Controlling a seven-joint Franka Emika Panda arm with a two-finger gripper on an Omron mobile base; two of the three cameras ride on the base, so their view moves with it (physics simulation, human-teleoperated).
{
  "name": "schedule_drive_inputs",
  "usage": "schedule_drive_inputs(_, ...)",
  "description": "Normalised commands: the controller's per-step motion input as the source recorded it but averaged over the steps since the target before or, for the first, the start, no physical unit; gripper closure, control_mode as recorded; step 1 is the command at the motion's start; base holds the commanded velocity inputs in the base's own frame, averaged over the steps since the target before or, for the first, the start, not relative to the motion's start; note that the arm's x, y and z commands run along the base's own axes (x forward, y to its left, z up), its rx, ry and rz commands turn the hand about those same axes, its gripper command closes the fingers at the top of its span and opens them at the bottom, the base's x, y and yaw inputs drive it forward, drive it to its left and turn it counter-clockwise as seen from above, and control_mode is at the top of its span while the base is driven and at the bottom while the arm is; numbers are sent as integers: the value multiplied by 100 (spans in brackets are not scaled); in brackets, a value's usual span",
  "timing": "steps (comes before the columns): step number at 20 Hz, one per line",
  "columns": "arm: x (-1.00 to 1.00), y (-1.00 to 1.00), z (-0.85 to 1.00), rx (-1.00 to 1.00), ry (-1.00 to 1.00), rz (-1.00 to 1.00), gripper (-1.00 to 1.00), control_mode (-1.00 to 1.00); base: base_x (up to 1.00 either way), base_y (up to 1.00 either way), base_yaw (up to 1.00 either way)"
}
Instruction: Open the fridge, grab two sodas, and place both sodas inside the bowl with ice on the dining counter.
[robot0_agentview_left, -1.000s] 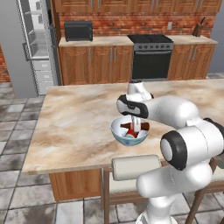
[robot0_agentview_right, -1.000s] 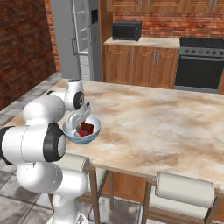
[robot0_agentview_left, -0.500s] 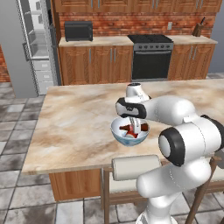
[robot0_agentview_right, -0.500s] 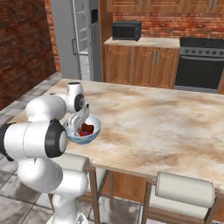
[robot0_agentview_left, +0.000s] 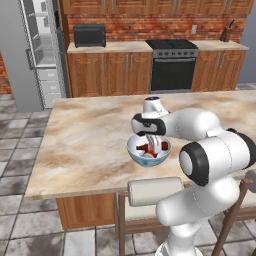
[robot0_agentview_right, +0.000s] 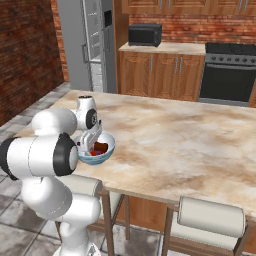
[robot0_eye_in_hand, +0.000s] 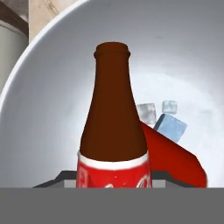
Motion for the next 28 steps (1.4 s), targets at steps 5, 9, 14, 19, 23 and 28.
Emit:
schedule_drive_inputs(5, 0, 2, -16, 0, 1, 5, -100, -100, 0, 0, 0)
schedule_drive_inputs(9, 1, 4, -9, 0, 2, 3, -100, -100, 0, 0, 0)
schedule_drive_inputs(14, -11, 0, 2, 0, 0, 1, -100, -100, 0, 0, 0)
schedule_drive_inputs(19, -34, -1, 32, 0, -7, 0, -100, -100, 0, 0, 0)
schedule_drive_inputs(23, -41, -4, 57, 0, -14, 0, -100, -100, 0, 0, 0)
schedule_drive_inputs(28, -42, -2, 55, 0, -13, 0, -100, -100, 0, 0, 0)
